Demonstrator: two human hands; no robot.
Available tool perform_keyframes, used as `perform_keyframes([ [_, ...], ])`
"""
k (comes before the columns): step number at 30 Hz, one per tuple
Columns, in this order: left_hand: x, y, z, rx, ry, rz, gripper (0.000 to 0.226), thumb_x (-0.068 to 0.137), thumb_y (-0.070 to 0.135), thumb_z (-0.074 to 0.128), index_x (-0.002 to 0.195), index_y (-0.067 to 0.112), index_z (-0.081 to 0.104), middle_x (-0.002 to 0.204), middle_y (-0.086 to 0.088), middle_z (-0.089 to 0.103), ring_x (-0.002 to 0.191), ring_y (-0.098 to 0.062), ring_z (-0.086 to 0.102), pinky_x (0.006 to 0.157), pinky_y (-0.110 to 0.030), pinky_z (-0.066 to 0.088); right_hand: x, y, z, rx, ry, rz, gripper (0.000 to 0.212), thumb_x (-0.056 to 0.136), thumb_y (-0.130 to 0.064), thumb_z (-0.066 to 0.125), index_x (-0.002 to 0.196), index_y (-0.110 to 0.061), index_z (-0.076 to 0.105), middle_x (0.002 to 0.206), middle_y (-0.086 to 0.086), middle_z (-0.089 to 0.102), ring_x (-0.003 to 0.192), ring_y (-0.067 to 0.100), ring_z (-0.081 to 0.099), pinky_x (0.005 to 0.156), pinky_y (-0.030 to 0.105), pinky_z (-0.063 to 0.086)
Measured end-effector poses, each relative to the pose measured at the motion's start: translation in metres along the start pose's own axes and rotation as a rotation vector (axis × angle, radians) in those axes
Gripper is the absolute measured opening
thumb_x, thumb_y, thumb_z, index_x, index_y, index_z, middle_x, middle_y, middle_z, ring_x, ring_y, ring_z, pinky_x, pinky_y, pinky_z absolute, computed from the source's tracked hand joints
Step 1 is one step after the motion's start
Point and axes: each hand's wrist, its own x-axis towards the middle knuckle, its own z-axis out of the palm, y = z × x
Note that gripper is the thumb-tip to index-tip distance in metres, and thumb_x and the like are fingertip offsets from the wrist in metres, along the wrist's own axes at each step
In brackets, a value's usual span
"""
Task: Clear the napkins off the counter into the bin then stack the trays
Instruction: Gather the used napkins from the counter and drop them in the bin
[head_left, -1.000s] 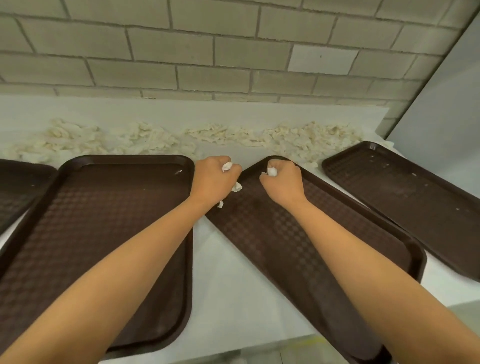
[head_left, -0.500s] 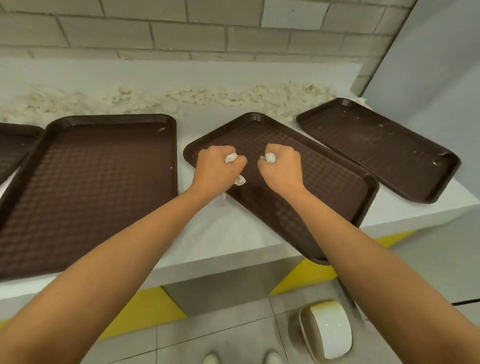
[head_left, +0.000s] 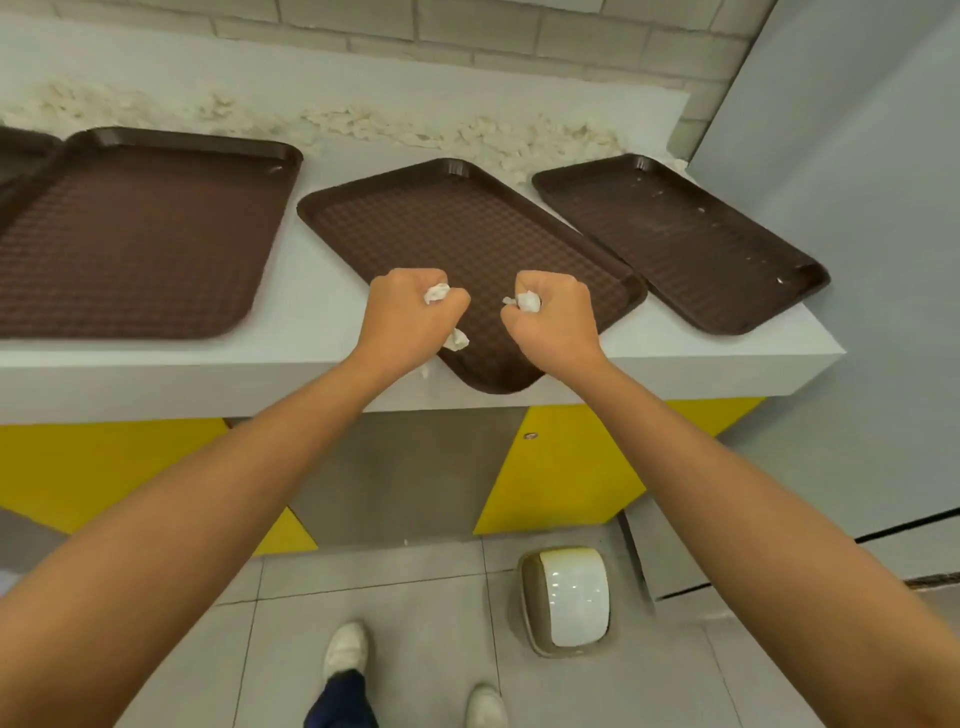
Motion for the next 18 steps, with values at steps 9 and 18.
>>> perform_keyframes([
  [9,-0.087,0.025,0.052,-0.006,0.06,-0.069,0.036,0.077,0.011,0.052,0.05,0.014,0.029,0.047,0.002,0.027,0.045,-0.008,0.025,0.042,-0.02,0.022,-0.082,0.044,-0.039,0.031,-0.139,-0.148,0.045,0.069,0.001,0.054,0.049,-0.026,0.024,0.047,-0.01,0.024,0.047,0.007,0.024,0.048,0.024,0.02],
  [18,-0.158,0.028,0.095,-0.064,-0.071,-0.157,0.035,0.074,0.015,0.052,0.047,0.014,0.03,0.047,-0.013,0.036,0.051,-0.014,0.039,0.046,-0.027,0.026,-0.15,0.096,-0.059,0.003,-0.139,-0.024,0.045,0.072,-0.002,0.057,0.048,-0.027,0.028,0.046,-0.008,0.029,0.054,0.022,0.039,0.051,0.037,0.036],
])
